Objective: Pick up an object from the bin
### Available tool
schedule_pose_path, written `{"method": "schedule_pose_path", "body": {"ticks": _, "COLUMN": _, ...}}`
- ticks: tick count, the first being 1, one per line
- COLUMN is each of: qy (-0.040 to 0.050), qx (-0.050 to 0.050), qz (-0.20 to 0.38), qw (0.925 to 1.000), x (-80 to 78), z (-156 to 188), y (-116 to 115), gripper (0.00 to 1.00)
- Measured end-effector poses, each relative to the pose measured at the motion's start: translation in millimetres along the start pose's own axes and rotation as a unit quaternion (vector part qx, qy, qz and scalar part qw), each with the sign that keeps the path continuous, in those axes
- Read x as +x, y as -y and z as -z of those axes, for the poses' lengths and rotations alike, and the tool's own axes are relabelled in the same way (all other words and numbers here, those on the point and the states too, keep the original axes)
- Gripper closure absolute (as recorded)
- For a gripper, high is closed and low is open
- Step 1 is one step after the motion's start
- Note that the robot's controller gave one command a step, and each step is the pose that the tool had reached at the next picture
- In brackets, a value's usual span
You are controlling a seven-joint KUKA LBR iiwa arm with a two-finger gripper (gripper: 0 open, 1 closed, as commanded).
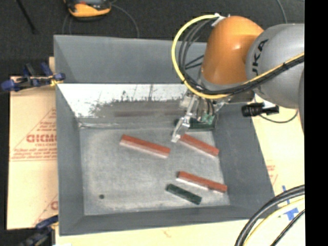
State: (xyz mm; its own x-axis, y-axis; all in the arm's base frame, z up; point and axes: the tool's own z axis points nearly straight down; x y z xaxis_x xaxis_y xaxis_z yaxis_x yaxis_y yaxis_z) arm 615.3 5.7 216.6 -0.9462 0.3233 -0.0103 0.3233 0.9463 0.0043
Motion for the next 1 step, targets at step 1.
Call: {"method": "schedule_pose_path", "body": {"ticks": 1, "qy": 0.0004, "qx": 0.001, "qz": 0.003, "qw": 1.0000, "x": 15.5, "z": -53.9, "y": -1.5, "gripper": 0.00}}
